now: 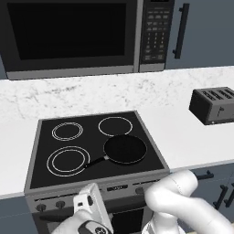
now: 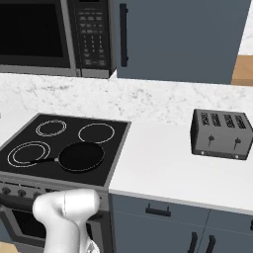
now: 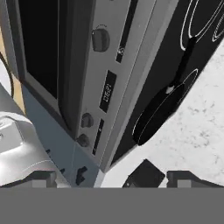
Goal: Turn off the front right burner of the stove.
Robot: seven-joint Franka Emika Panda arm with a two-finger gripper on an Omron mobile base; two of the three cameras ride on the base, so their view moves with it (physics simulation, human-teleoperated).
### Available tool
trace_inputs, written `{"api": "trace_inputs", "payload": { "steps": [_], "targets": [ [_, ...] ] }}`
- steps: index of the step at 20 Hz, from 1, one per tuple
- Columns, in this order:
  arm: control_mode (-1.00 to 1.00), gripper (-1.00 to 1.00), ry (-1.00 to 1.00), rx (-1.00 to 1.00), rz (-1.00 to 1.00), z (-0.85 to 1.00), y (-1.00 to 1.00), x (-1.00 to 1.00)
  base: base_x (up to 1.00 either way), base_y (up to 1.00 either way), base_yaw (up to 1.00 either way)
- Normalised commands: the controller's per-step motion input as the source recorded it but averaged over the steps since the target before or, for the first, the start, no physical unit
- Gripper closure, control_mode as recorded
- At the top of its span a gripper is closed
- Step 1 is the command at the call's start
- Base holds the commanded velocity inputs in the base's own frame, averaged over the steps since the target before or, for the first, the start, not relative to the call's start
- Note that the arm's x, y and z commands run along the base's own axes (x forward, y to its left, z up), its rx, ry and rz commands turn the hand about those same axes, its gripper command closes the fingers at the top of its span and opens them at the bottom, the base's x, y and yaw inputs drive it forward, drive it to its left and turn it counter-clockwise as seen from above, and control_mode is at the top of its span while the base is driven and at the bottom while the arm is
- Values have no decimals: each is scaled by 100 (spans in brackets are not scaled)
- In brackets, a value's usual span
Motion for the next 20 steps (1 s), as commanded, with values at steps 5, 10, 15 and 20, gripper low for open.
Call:
{"api": "trace_inputs", "payload": {
  "steps": [5,10,15,20],
  "targets": [
    [-100,-100,-11,-16,0,-54,0,27,0,0,0],
    [-100,-100,-14,-12,0,-54,9,34,0,0,0],
    [-100,-100,-14,-2,2,-45,35,51,0,0,0],
    [-100,-100,-16,0,0,-40,20,43,0,0,0]
  ]
}}
